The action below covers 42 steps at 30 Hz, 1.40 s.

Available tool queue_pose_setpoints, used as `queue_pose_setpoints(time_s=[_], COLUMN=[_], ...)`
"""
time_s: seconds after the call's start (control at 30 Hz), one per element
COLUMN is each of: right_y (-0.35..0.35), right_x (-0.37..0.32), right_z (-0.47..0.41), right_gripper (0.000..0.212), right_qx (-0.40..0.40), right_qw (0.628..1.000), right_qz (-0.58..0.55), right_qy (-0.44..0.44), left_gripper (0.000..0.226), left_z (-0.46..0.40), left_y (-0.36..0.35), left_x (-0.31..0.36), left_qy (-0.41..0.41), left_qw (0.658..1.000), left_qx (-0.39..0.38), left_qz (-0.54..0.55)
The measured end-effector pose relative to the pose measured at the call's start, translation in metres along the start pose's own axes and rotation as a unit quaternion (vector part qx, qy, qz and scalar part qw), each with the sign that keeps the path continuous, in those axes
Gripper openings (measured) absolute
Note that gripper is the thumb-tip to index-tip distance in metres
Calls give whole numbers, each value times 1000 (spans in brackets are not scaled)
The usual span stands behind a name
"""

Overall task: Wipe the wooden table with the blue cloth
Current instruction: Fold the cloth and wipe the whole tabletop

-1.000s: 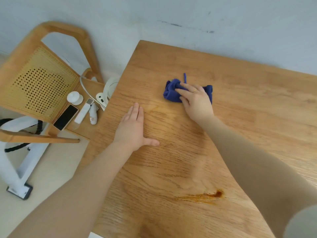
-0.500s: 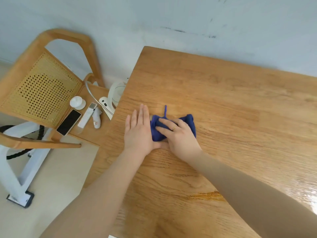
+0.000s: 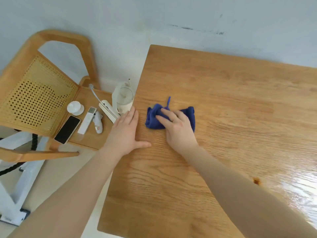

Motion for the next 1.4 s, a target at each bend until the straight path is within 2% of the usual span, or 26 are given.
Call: queue_pose_setpoints(time_s=[0.1,0.2,0.33,0.5,0.63,0.77,0.87,1.0,1.13,1.27,1.33,1.4], right_y=[-4,-5,-10,-14,-20,-33,-32,-27,-35,-29,-25,-21], right_x=[-12,1,14,15,-23,-56,-50,-28,-16,-28,-36,-45], right_z=[12,-21,-80,-111,-61,-19,-37,-93,-118,-82,-47,-16], right_gripper=[46,45,44,46,40,41,41,39,44,39,39,42], right_qx=[-35,-25,-2,-12,28,-6,1,29,-7,27,36,30], right_qw=[999,999,995,985,996,1000,999,992,984,990,994,997], right_qz=[-13,14,76,89,51,13,40,79,111,90,69,57], right_qy=[37,42,-57,-149,-61,-16,-10,-98,-139,-103,-76,-42], left_gripper=[118,108,102,112,102,72,75,82,88,104,104,98], left_z=[0,-3,-4,-1,8,5,6,6,15,15,12,10], left_y=[1,4,0,-3,-1,4,3,-9,-19,-22,-19,-17], left_x=[-1,-10,-19,-21,-21,-29,-26,-31,-30,-32,-32,-31], left_qy=[-8,-14,-33,-8,1,31,4,-12,-33,-33,-31,-16], left_qw=[999,996,995,980,969,942,939,938,953,966,972,966], left_qx=[-7,-1,10,42,80,122,130,115,73,39,56,77], left_qz=[32,86,98,196,232,311,318,326,294,255,227,248])
Point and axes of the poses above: each hand's wrist, its own z-axis away from the middle knuckle, its own y-axis out of the back of the hand, x = y × z, the point moved 5 cm from there along -z, towards the middle knuckle, and after that the axes turned 7 degrees about -y, right-handed, at the moved point
